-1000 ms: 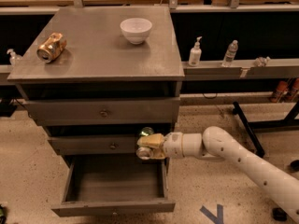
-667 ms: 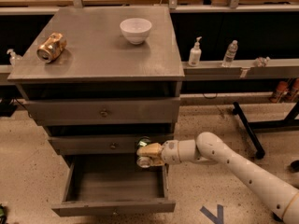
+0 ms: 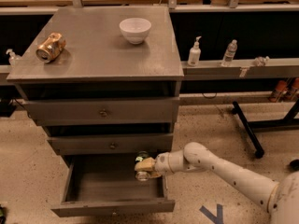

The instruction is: Place green can into bottom drawer

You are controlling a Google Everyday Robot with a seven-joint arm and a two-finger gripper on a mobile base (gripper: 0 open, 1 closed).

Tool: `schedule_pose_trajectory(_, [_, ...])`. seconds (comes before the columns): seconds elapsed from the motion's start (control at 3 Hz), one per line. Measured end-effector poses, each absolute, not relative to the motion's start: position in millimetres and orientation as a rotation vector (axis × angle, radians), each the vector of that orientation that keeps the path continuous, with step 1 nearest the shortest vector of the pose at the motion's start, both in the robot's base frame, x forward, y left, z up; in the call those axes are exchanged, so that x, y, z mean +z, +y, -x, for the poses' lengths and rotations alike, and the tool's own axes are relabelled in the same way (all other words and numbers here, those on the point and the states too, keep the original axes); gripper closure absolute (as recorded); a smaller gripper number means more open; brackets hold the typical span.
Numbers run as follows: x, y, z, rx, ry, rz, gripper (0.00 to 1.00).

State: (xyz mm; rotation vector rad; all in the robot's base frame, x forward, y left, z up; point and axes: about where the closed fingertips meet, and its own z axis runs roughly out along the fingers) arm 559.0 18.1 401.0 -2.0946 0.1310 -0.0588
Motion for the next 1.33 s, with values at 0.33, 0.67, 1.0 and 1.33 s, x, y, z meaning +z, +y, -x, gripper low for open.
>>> schedule_pose_trajectory(0.33, [363,19,-570,-0.076,0.339,2.127,1.0])
schedule_pose_trajectory(0.67, [361,16,-584,-0.115,0.408,2.114,1.0])
schedule_pose_trajectory(1.0, [341,27,-579,-0.058,0.318,2.08,1.0])
schedule_pose_trajectory(1.33, [301,33,-590,-0.016,0.263,2.02,1.0])
